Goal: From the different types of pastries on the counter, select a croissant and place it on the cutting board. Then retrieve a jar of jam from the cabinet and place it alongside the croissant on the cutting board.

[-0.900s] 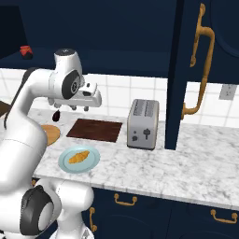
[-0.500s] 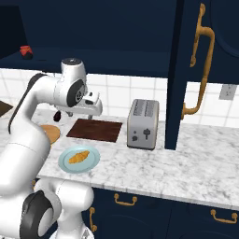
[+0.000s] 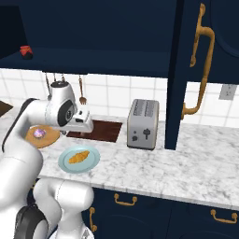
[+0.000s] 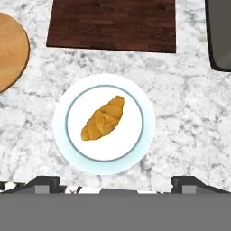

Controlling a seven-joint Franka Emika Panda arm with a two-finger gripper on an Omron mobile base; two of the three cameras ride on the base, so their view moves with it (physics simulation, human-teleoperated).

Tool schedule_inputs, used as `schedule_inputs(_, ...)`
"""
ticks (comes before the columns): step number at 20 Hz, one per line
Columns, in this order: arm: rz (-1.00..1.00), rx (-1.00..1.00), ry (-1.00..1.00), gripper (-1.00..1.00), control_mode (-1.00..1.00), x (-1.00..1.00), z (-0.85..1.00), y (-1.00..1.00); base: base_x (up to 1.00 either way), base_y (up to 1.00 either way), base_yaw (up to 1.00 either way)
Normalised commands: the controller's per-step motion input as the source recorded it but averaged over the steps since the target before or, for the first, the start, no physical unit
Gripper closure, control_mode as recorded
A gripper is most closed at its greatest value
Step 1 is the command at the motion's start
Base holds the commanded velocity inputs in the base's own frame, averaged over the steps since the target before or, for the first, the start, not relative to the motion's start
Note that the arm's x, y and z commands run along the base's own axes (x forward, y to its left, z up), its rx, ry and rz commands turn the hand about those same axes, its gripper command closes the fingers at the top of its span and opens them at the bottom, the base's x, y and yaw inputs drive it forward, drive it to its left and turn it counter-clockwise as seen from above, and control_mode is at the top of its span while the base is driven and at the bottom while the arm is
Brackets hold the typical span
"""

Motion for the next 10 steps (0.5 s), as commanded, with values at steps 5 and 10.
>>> schedule_inputs(5, 0.0, -0.02, 0.22, -1.0, -1.0, 0.08, -0.43, 0.02, 0.0, 0.0, 0.0)
schedule_inputs(10, -0.05, -0.01, -0.01, -1.0, -1.0, 0.19, -0.28, 0.01, 0.0, 0.0, 0.0)
